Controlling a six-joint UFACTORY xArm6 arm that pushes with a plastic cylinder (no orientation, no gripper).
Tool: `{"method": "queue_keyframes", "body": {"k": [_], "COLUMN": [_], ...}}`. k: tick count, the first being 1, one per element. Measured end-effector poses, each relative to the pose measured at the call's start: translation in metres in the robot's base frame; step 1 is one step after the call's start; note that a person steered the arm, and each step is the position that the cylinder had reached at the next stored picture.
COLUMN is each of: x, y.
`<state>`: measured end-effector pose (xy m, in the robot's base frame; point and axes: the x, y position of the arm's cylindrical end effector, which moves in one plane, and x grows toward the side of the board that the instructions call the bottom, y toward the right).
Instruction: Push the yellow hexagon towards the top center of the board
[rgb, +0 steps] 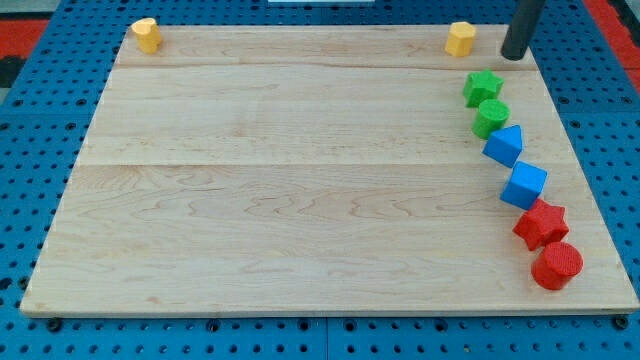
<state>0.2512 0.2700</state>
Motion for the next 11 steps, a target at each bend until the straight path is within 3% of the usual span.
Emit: {"method": "queue_keyframes", "body": {"k": [2, 4, 5, 7, 10, 11], "x": [-0.053, -0.032, -0.021, -0.053, -0.056, -0.056], "y": [-0.022, -0.003, -0.034, -0.087, -0.160, -0.125]}}
